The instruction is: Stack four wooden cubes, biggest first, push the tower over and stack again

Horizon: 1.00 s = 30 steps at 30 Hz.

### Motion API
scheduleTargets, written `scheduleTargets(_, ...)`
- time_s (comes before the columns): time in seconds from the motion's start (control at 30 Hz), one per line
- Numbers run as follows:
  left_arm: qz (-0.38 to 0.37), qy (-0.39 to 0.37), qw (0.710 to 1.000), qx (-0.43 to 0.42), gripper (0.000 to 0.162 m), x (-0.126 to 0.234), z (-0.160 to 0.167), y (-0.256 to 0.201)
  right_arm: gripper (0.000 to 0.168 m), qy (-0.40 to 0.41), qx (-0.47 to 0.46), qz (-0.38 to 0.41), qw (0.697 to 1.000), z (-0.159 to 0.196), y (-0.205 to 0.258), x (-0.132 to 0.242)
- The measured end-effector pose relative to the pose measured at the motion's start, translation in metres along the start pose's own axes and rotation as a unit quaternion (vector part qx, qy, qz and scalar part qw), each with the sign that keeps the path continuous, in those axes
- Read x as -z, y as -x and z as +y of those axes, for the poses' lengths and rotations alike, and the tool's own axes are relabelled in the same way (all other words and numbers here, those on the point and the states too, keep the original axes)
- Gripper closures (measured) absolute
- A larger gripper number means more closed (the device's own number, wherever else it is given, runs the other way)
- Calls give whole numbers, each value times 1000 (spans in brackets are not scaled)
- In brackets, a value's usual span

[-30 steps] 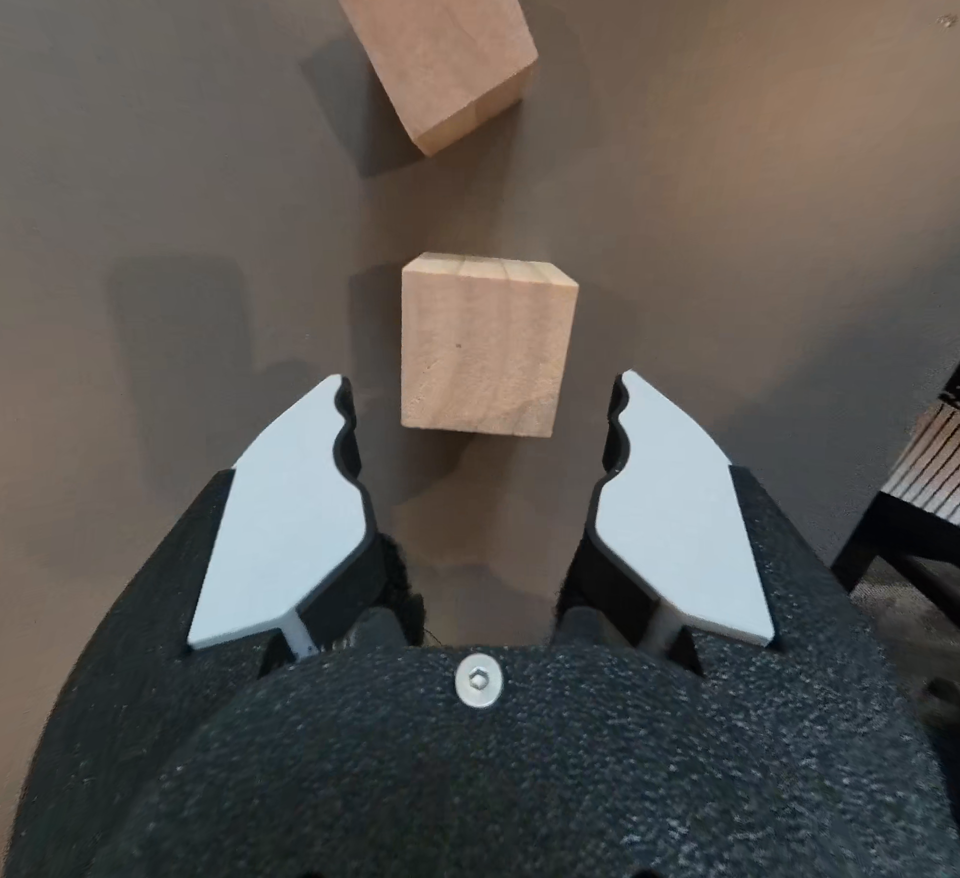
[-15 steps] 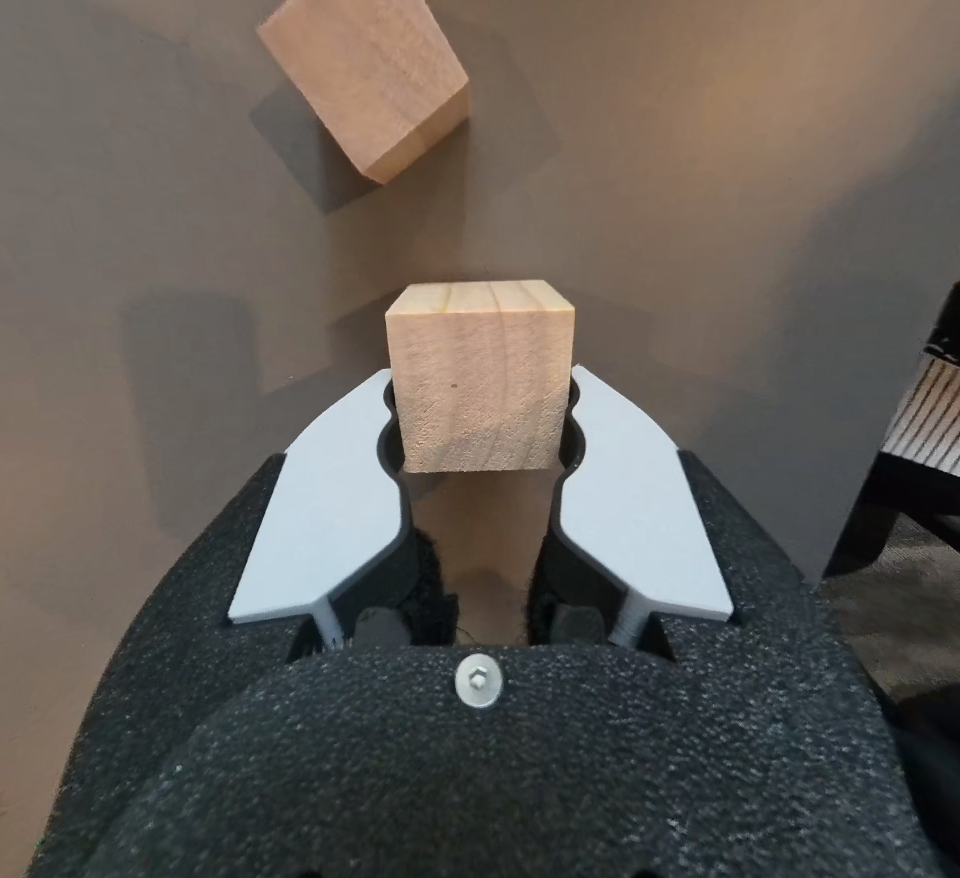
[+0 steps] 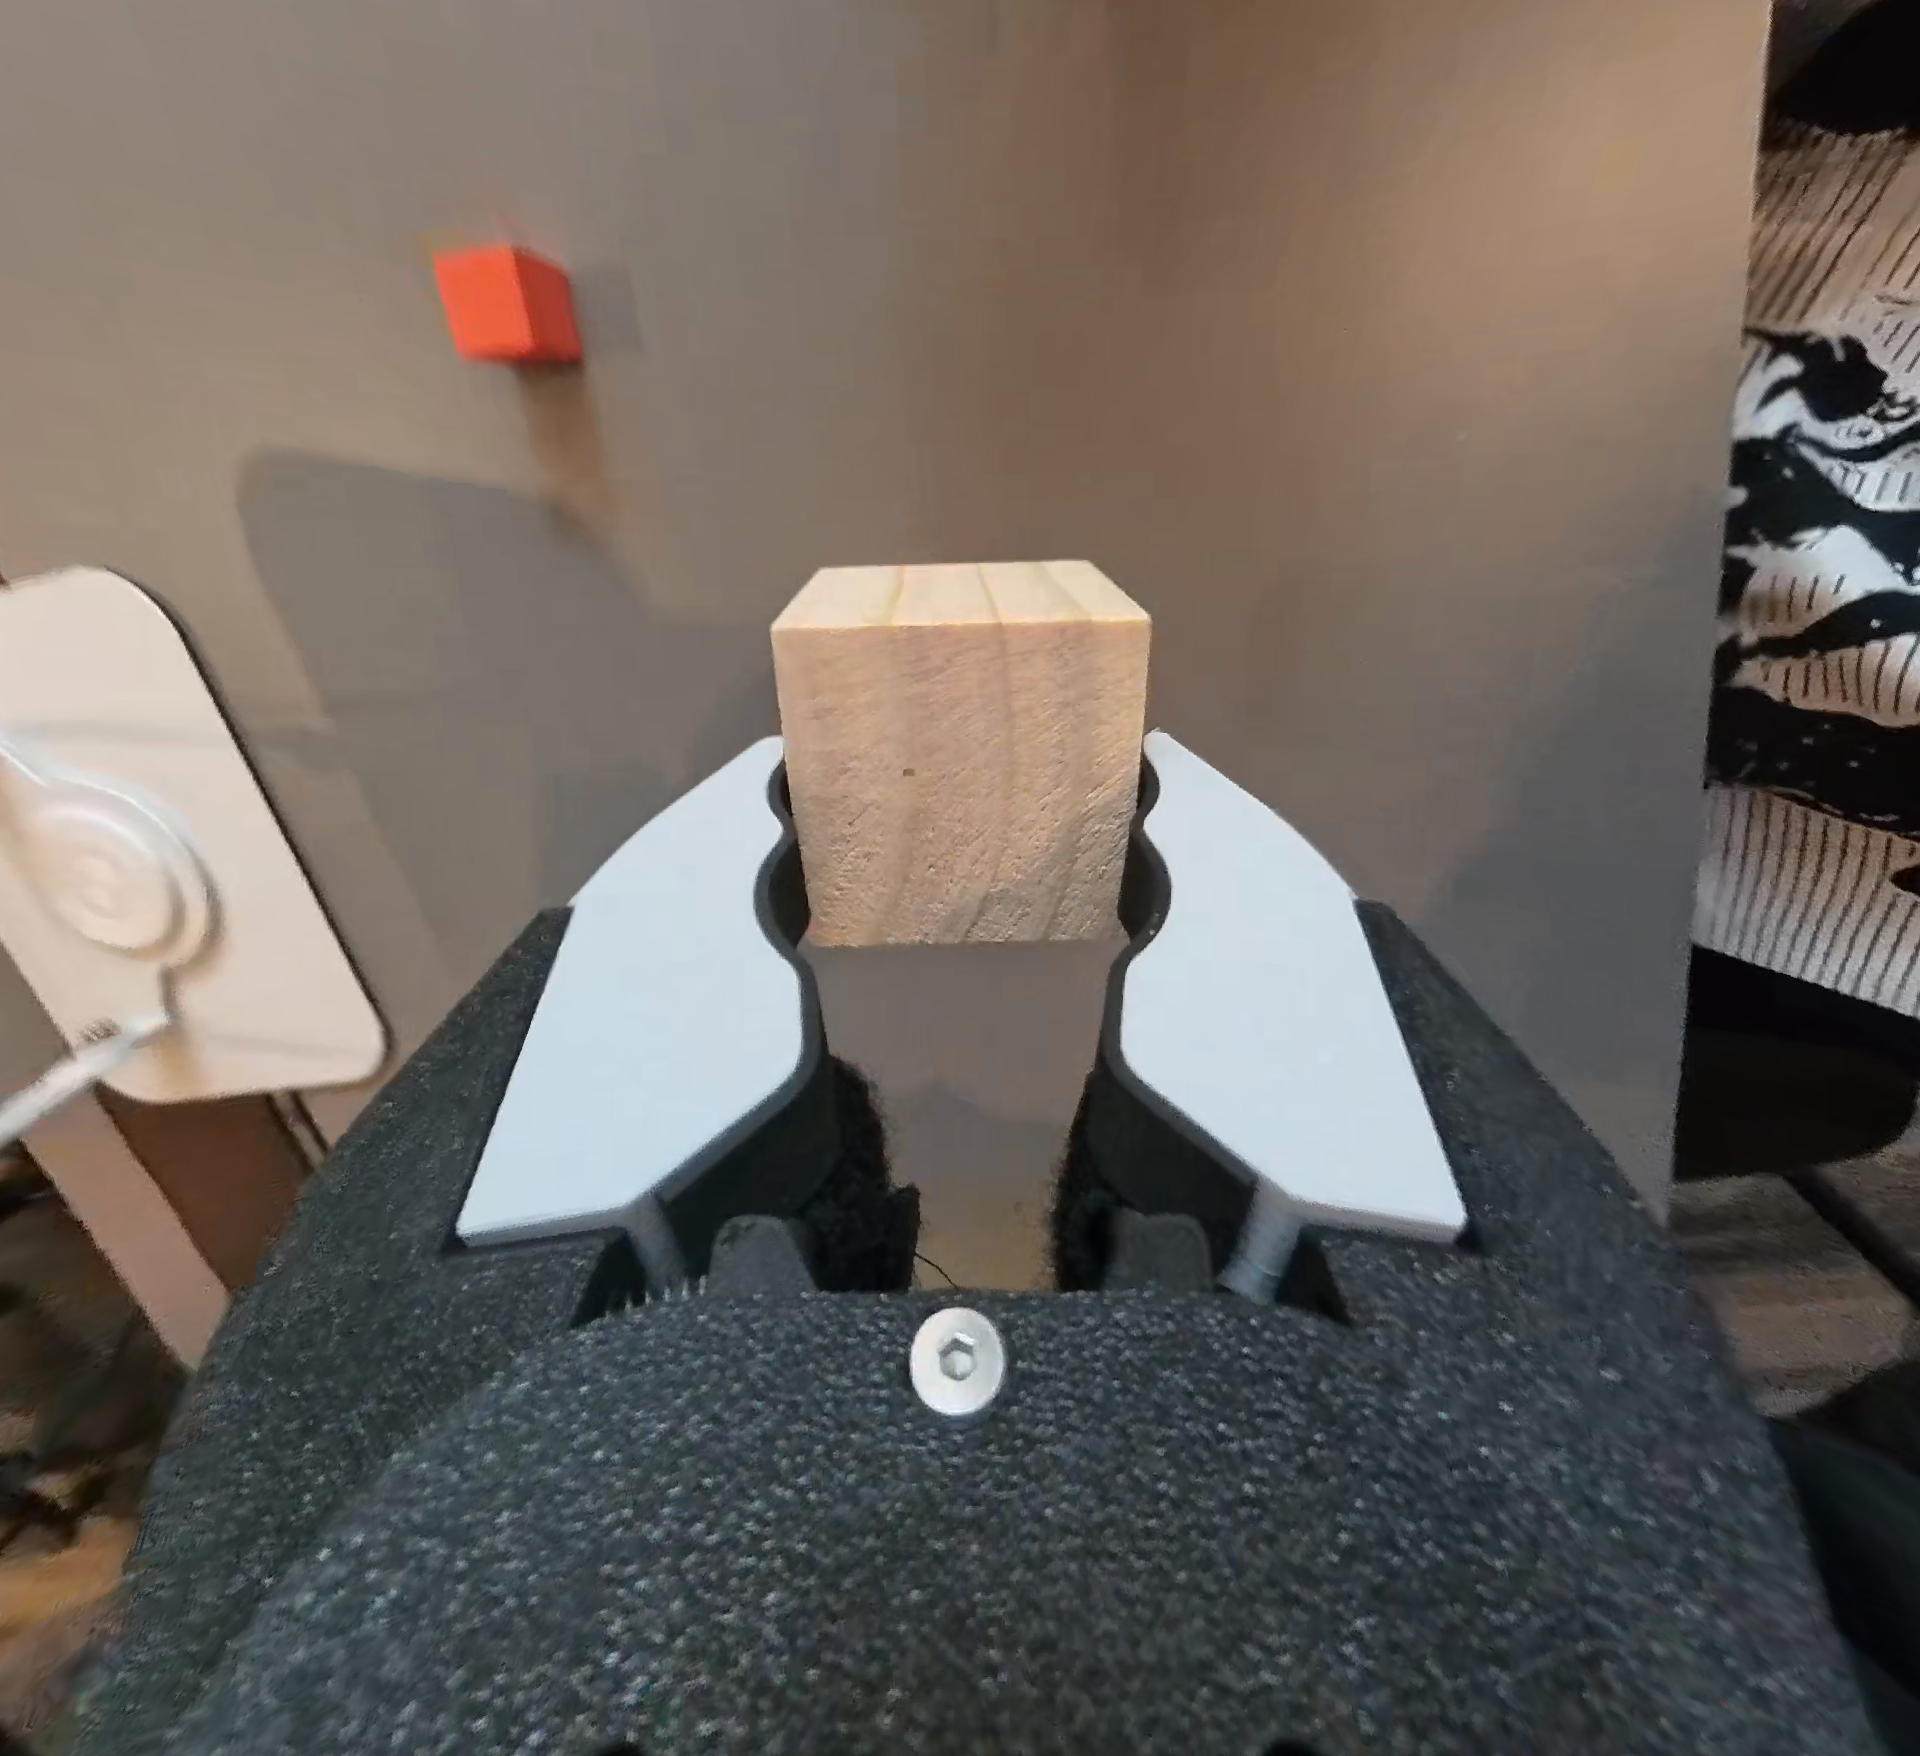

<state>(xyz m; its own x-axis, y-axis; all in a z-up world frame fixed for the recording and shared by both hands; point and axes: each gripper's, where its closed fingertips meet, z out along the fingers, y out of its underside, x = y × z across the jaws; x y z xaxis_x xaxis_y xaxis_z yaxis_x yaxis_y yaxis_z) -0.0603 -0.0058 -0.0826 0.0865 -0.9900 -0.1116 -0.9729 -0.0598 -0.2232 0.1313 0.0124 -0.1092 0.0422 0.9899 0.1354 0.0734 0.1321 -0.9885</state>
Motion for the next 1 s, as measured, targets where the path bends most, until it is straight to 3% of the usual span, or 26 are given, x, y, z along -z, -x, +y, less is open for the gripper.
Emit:
scheduleTargets(0.2,3,-5,999,-51,104,-23,-66,11,28,1,4,1,1000,0,1,0)
scheduleTargets(0.37,15,-9,997,-74,104,-53,-98,17,29,-2,0,2,1000,-1,0,1)
scheduleTargets(1.0,80,18,995,-56,104,-129,-113,13,32,-4,-3,2,1000,-1,-1,1)
